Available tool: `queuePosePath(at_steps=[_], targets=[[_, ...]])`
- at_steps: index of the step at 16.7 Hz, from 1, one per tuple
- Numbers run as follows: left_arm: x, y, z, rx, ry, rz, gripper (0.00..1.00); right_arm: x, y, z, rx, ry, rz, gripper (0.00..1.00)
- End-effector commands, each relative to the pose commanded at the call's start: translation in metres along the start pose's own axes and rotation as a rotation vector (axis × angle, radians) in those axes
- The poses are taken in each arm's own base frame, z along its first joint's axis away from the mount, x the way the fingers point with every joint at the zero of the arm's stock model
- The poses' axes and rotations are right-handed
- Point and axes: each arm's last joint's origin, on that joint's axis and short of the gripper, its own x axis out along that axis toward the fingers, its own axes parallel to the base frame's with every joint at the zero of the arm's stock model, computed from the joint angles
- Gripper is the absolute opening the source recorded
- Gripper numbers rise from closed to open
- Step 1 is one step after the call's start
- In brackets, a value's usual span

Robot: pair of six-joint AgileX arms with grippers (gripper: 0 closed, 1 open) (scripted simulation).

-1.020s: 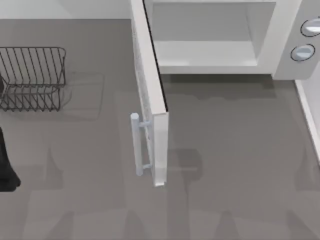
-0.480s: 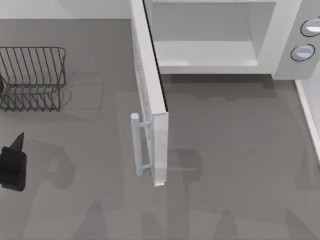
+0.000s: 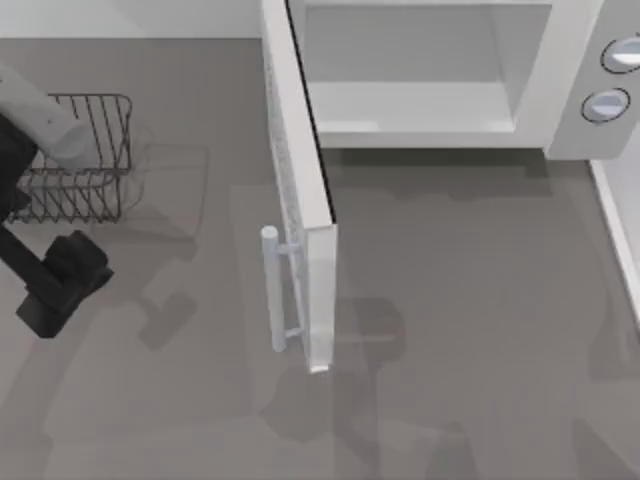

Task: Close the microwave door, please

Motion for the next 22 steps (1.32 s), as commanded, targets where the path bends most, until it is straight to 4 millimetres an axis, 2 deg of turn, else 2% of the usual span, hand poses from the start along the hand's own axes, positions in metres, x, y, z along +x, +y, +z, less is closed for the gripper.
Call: queuePosePath(at_steps=[5,8,11,15,22], targets=[[0.009,0.017,0.078,0.207,0.133,-0.254,1.0,0.0,0.0,0.0,0.0,0.0,0.0,1.0],[0.009,0.02,0.119,0.336,0.105,-0.341,1.0,0.0,0.0,0.0,0.0,0.0,0.0,1.0],[0.007,0.018,0.149,0.45,0.043,-0.386,1.0,0.0,0.0,0.0,0.0,0.0,0.0,1.0],[0.006,0.014,0.165,0.527,-0.009,-0.407,1.0,0.0,0.0,0.0,0.0,0.0,0.0,1.0],[0.009,0.013,0.164,0.525,-0.01,-0.405,1.0,0.0,0.0,0.0,0.0,0.0,0.0,1.0]])
